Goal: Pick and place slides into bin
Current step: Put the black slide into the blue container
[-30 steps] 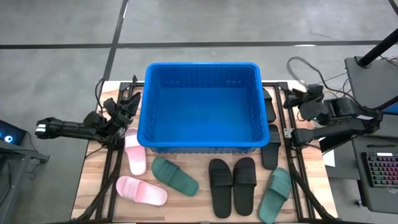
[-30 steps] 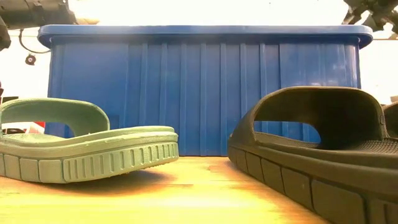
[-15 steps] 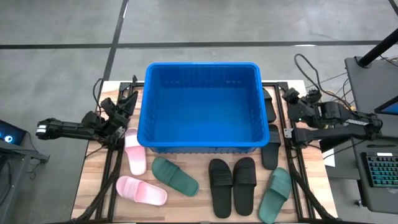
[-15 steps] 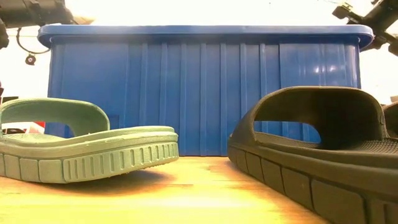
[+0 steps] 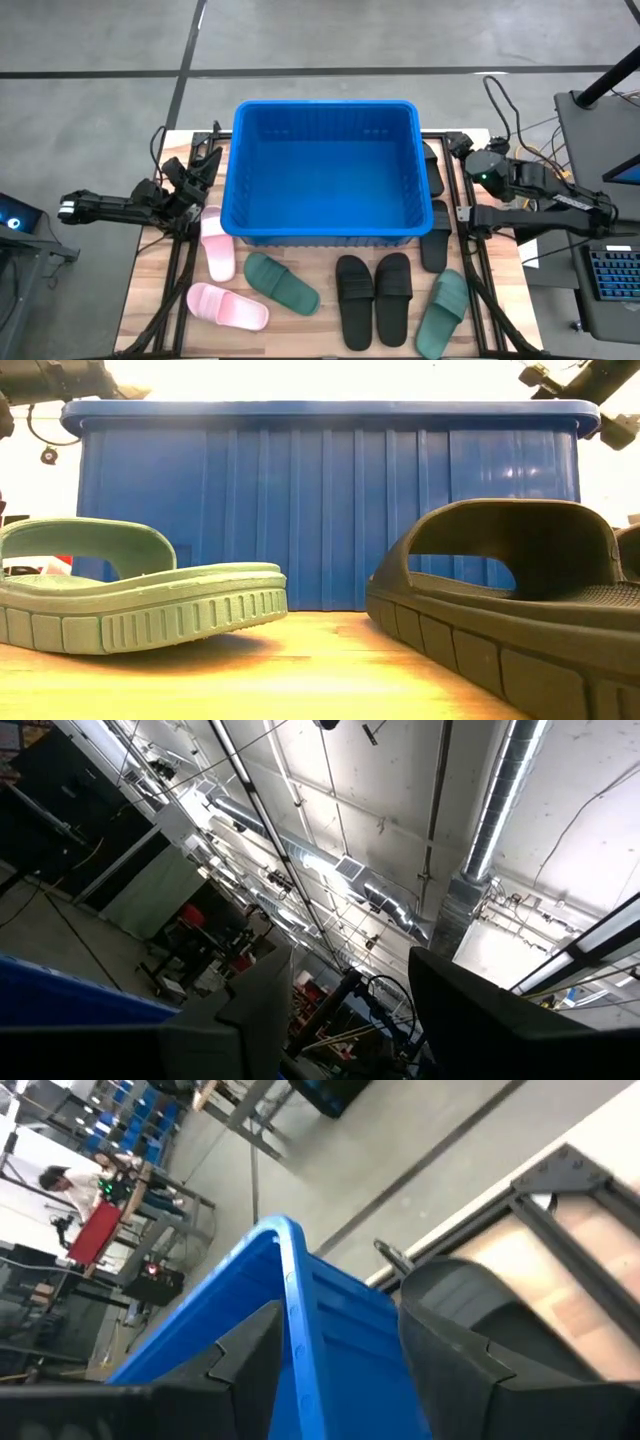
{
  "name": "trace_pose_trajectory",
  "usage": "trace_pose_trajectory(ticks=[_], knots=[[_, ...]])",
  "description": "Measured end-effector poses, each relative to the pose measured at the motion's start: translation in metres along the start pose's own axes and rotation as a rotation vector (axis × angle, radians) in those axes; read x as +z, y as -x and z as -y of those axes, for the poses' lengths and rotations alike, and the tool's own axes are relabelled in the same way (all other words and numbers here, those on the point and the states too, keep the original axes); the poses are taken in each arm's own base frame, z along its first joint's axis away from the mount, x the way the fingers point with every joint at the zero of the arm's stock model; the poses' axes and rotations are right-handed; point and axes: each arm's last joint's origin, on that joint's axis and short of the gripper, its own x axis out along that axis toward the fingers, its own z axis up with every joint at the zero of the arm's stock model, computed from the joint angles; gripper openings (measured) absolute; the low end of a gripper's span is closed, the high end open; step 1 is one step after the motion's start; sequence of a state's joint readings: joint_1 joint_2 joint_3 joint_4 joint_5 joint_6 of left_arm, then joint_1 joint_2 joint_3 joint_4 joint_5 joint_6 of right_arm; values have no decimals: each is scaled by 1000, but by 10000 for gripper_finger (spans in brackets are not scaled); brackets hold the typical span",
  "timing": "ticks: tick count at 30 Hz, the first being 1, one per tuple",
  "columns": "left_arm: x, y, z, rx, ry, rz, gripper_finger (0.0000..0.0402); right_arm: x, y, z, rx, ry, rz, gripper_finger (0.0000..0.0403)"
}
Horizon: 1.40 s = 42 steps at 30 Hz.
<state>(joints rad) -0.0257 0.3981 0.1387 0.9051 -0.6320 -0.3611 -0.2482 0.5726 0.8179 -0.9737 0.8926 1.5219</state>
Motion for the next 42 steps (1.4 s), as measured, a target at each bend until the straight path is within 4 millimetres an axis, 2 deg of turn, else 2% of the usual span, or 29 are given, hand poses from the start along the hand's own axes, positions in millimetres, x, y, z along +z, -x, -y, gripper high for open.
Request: trace_pose_trajectory(ticks=[6, 12, 16, 20, 30, 36, 42], knots=[[-1, 0, 0, -10, -1, -6, 184, -12, -20, 2, -27, -73, -6, 191], [-1, 1, 0, -18, 0, -10, 184, -17, -44, 18, -108, -184, 11, 192], [-3, 2, -1, -16, -2, -14, 184, -21, -66, 21, -26, -255, -65, 192], [-3, 2, -2, -15, 19, -18, 184, -18, -86, 27, 30, -284, -64, 192], [-3, 2, -2, -15, 19, -17, 184, -13, -101, 47, -111, -336, -133, 192], [-4, 2, -2, -14, 17, -21, 184, -19, -110, 53, -213, -359, -160, 192], [-4, 2, -2, -14, 16, -21, 184, -30, -127, 61, -342, -395, -188, 192]])
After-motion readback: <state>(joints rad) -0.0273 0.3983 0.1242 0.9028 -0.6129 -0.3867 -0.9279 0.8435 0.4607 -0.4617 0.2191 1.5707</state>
